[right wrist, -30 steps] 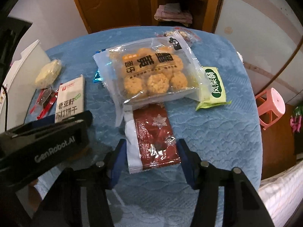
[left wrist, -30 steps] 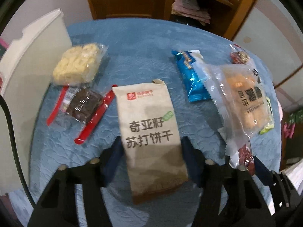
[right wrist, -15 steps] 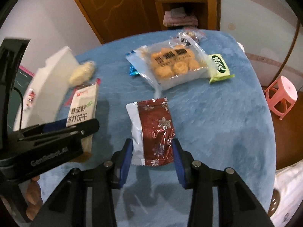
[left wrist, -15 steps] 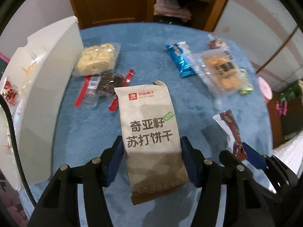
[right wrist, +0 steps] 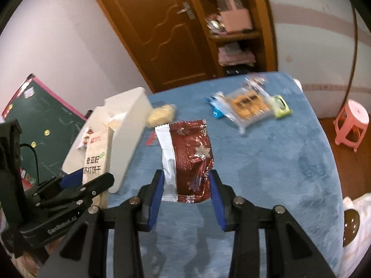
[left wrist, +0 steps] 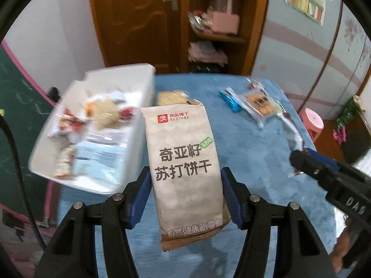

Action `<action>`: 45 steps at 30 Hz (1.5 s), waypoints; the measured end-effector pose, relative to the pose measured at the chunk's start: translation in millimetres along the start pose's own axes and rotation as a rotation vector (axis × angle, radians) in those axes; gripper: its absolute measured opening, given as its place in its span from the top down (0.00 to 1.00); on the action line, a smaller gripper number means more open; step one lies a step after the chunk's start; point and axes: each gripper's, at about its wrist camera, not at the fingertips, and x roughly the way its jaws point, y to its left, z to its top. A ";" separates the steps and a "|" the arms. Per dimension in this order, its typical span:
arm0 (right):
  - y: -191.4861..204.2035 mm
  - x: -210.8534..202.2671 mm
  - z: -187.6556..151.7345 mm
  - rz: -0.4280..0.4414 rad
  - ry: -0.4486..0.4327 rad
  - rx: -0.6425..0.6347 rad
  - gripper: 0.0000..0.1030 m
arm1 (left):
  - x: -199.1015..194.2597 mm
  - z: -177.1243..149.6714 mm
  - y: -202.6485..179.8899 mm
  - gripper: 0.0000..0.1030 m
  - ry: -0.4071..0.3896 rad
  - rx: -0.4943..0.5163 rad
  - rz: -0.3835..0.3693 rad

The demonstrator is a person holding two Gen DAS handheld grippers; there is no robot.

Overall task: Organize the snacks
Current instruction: 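Carry the beige pack and red-brown pack into the white tray and release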

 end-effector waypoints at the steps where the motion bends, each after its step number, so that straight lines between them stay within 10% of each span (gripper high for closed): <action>1: 9.7 -4.3 0.7 0.002 -0.011 -0.014 0.62 | -9.9 -0.1 11.7 0.44 -0.021 -0.011 -0.001; 20: 163.3 5.2 19.0 0.098 -0.079 -0.226 0.62 | -75.4 20.3 161.6 0.43 -0.253 -0.158 0.196; 45: 228.9 100.3 27.5 0.108 0.041 -0.362 0.58 | -15.9 42.3 215.6 0.43 -0.202 -0.236 0.291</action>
